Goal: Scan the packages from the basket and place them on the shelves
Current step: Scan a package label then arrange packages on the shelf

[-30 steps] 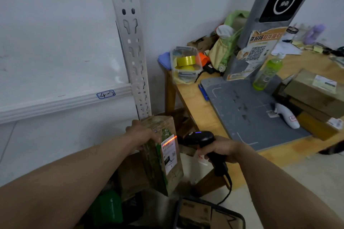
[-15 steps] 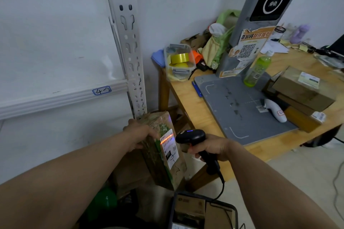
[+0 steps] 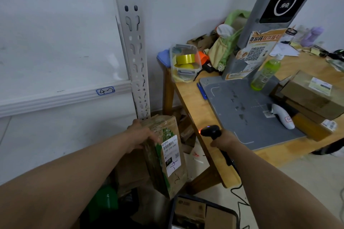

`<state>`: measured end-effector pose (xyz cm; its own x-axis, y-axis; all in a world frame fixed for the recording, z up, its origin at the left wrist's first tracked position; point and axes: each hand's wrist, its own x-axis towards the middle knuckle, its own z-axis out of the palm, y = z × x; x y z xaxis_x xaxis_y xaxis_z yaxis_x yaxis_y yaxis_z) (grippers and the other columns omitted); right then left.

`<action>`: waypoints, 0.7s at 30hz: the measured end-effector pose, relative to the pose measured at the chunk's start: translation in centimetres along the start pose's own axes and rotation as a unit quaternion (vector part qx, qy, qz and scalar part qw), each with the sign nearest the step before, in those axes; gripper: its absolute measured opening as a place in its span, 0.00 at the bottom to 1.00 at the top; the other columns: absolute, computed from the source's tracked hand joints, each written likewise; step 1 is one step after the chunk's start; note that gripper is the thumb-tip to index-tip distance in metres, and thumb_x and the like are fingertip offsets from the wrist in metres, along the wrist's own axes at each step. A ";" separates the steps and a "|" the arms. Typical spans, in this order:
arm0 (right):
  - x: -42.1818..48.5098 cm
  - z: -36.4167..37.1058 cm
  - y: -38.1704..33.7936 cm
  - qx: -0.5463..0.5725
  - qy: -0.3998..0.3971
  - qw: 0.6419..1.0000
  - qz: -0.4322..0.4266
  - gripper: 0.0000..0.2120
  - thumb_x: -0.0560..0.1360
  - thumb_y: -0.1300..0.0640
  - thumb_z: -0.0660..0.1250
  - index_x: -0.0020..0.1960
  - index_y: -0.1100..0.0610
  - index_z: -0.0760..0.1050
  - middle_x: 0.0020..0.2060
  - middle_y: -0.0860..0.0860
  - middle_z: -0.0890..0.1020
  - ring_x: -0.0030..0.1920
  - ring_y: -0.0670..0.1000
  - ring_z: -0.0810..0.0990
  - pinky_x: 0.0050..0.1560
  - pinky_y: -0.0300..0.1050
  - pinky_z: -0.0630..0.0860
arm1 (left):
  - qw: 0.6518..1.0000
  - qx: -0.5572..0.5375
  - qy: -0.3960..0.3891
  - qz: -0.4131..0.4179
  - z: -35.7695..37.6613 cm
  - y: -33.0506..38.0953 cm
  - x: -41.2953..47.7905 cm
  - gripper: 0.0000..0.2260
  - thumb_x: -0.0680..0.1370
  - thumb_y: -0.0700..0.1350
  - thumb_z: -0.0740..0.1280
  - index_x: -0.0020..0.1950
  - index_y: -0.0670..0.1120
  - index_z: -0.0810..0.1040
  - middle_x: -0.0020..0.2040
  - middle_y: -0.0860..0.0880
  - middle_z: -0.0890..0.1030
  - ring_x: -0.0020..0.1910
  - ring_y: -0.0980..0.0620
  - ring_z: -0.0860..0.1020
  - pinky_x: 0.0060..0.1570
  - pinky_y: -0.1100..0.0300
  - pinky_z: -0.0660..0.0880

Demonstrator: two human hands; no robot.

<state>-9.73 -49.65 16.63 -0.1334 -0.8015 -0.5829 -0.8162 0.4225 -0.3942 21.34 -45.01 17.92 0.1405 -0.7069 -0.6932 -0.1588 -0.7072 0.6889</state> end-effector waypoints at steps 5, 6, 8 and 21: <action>1.7 0.5 0.7 -0.013 0.063 0.997 0.035 0.11 0.77 0.64 0.67 0.60 0.62 0.77 0.50 0.58 0.81 0.51 0.57 0.81 0.54 0.52 0.81 | 0.999 -0.021 -0.039 0.023 0.5 0.6 0.0 0.47 0.63 0.32 0.79 0.75 0.52 0.59 0.60 0.46 0.74 0.59 0.43 0.74 0.60 0.43 0.77; 1.9 0.7 0.8 -0.017 0.073 0.996 0.040 0.10 0.79 0.63 0.65 0.60 0.62 0.76 0.50 0.58 0.80 0.50 0.56 0.81 0.52 0.51 0.81 | 0.998 -0.021 -0.044 0.026 0.6 0.8 -0.1 0.46 0.64 0.31 0.78 0.75 0.52 0.59 0.60 0.46 0.74 0.58 0.43 0.74 0.60 0.43 0.78; 2.3 1.0 1.2 -0.012 0.084 0.995 0.053 0.11 0.81 0.60 0.63 0.61 0.63 0.75 0.49 0.58 0.79 0.49 0.56 0.79 0.49 0.50 0.79 | 0.998 -0.018 -0.046 0.032 0.6 1.1 -0.3 0.46 0.64 0.31 0.78 0.76 0.53 0.59 0.60 0.46 0.74 0.59 0.43 0.74 0.59 0.44 0.78; -3.1 -0.8 -6.6 -0.124 0.076 0.978 -0.153 0.36 0.72 0.60 0.72 0.75 0.47 0.62 0.69 0.56 0.70 0.67 0.58 0.70 0.67 0.57 0.72 | 0.996 -0.026 -0.055 0.070 -3.5 0.0 -3.7 0.50 0.62 0.29 0.78 0.77 0.54 0.58 0.63 0.46 0.72 0.60 0.43 0.75 0.54 0.49 0.81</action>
<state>-4.42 -50.31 21.58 0.0712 -0.9361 -0.3445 -0.9394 0.0532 -0.3388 24.23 -42.44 21.28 0.0119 -0.7950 -0.6066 -0.1180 -0.6035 0.7886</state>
